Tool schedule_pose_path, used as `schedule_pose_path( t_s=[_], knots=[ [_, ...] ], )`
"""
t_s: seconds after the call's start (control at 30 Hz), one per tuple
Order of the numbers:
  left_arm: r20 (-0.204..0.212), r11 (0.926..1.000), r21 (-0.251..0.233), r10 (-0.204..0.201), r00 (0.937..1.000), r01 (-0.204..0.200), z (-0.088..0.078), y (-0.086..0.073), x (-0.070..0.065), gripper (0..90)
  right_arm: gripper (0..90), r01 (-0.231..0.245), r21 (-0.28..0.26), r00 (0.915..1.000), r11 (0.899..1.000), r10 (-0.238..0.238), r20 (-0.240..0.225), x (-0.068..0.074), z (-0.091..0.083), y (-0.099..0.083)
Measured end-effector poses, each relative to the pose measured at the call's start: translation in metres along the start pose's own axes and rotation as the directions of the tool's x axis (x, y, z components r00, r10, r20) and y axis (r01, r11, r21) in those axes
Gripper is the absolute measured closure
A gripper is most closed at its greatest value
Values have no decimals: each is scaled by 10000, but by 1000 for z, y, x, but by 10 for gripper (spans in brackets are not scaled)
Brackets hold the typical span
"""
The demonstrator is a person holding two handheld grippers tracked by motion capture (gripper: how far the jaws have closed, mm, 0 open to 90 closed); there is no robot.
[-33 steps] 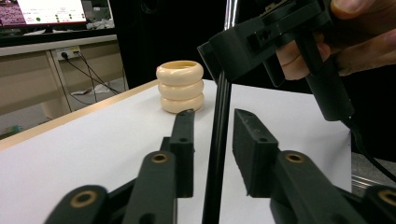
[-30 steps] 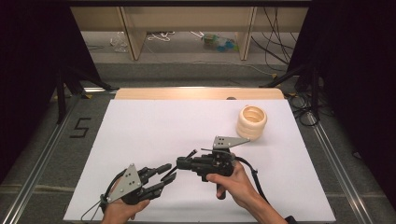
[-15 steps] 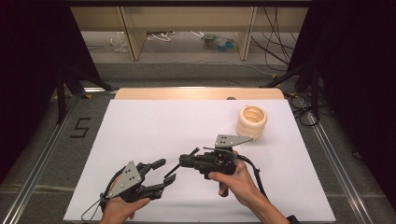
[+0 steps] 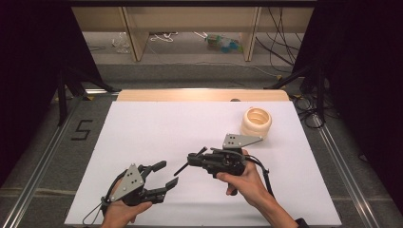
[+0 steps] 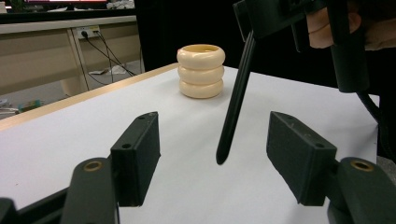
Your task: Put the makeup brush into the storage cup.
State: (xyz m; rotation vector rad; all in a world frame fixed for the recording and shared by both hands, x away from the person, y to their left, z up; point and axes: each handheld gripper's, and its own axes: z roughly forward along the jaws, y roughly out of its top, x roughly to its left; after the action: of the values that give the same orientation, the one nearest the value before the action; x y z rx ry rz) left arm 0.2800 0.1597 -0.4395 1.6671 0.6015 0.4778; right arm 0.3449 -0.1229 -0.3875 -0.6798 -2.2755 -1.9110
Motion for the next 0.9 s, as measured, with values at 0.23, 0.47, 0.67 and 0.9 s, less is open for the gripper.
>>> schedule_pose_path(
  t_s=[0.23,0.47,0.67,0.9],
  knots=[
    [-202,10000,57,18,9998,-17,0,-1,1,337,838,398,99,9981,9992,-402,474,-5,-8,5],
    [-481,9998,129,141,9987,-135,-1,-1,4,330,838,594,-73,9937,9982,-585,955,-10,-21,12],
    [-640,9994,13,352,9973,-352,-2,-1,10,330,837,719,-268,9876,9971,-675,1414,-16,-36,19],
    [-737,9989,55,469,9962,-466,-4,-1,12,328,837,1015,-42,9744,9948,-986,2018,-21,-47,23]
  ],
)
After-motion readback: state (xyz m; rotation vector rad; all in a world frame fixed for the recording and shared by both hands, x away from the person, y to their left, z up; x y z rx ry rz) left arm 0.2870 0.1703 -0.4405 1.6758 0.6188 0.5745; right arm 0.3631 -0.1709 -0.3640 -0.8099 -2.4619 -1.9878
